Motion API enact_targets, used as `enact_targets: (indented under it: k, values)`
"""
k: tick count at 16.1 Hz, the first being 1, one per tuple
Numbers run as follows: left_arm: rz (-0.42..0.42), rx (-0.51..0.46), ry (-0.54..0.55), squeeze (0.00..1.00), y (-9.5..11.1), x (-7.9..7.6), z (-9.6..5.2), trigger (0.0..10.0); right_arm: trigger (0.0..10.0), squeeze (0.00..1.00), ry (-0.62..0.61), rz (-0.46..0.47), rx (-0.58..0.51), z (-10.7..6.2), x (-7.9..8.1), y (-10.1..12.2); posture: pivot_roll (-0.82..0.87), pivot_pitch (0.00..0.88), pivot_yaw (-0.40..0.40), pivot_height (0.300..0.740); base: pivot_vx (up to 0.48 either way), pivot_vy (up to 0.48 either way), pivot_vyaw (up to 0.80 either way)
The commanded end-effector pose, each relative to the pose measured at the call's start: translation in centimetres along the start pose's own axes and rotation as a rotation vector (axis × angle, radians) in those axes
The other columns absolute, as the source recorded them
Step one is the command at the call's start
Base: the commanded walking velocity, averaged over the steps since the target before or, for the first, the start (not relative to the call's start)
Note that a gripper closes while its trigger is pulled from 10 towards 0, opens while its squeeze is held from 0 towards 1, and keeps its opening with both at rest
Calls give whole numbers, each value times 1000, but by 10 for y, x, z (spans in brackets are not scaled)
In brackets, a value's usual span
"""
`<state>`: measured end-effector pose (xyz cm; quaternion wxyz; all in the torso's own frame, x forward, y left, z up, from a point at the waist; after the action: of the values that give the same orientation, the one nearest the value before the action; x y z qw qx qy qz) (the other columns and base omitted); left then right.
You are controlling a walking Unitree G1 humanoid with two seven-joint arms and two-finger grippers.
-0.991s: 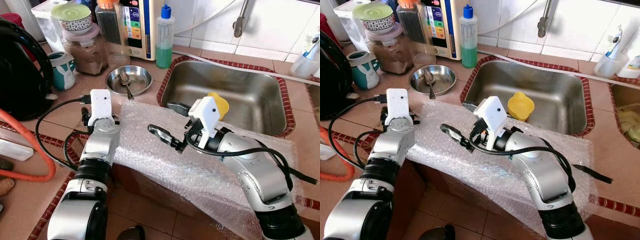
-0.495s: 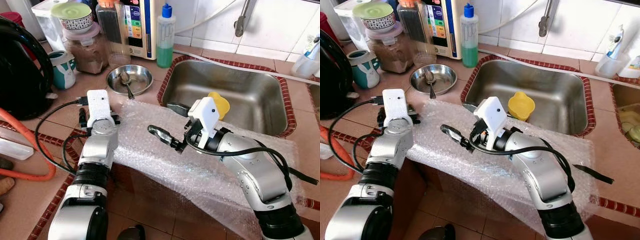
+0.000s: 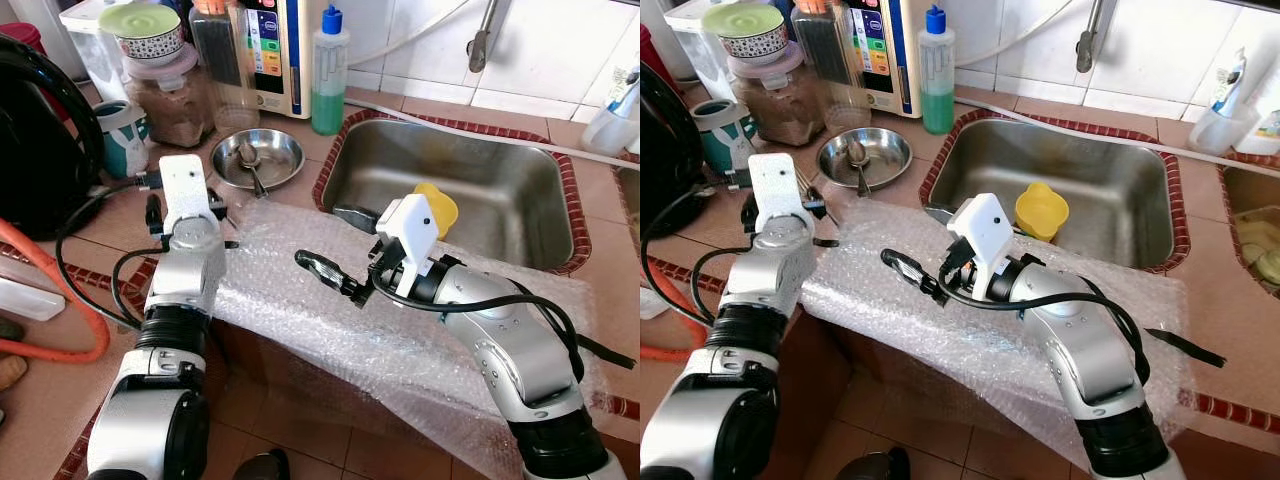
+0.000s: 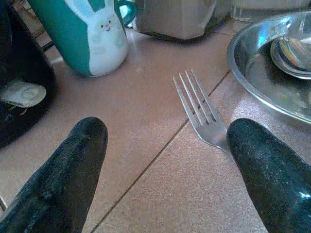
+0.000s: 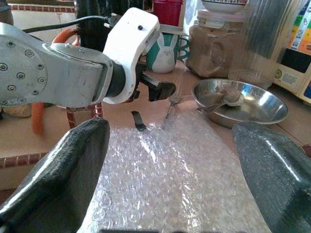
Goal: Kitchen organization
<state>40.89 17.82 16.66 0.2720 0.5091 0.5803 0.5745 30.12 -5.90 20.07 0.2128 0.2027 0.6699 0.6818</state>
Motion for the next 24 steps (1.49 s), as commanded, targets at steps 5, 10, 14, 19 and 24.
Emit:
enact_targets:
  k: [5, 10, 14, 19, 24]
  values:
    - [-1, 20, 43, 1000, 1, 19, 17, 10000, 10000, 0, 3, -15, -8, -2, 2, 4, -5, 124, 23, 740, 0, 0, 0]
    - [-25, 3, 9, 1000, 13, 25, 29, 10000, 10000, 0, -5, -14, -6, -6, 4, 6, -33, 143, 24, 740, 0, 0, 0]
    - [-14, 25, -23, 1000, 11, 18, 31, 10000, 10000, 0, -14, -12, 0, -9, 5, 5, -55, 153, 27, 740, 0, 0, 0]
    - [-5, 35, -54, 1000, 3, 13, 31, 10000, 10000, 0, -20, -12, 7, -12, 5, 6, -74, 158, 29, 740, 0, 0, 0]
    - [18, 38, -61, 0, -1, 17, 33, 10000, 10000, 0, -32, -10, 15, -16, 6, 6, -89, 158, 37, 740, 0, 0, 0]
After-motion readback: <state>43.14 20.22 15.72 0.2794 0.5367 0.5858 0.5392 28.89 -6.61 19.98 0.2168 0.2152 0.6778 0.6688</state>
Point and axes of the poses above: a point about 5 cm out from each wrist's last joint towards the gripper, its own z axis pointing out of the wrist towards the gripper, its own y axis along the axis of the wrist's last joint, x = y × z, the point moved 3 cm from there along z, pointing out of the wrist towards the gripper, and after that the axes turned 9 degrees about z, right-handed, at the moved point
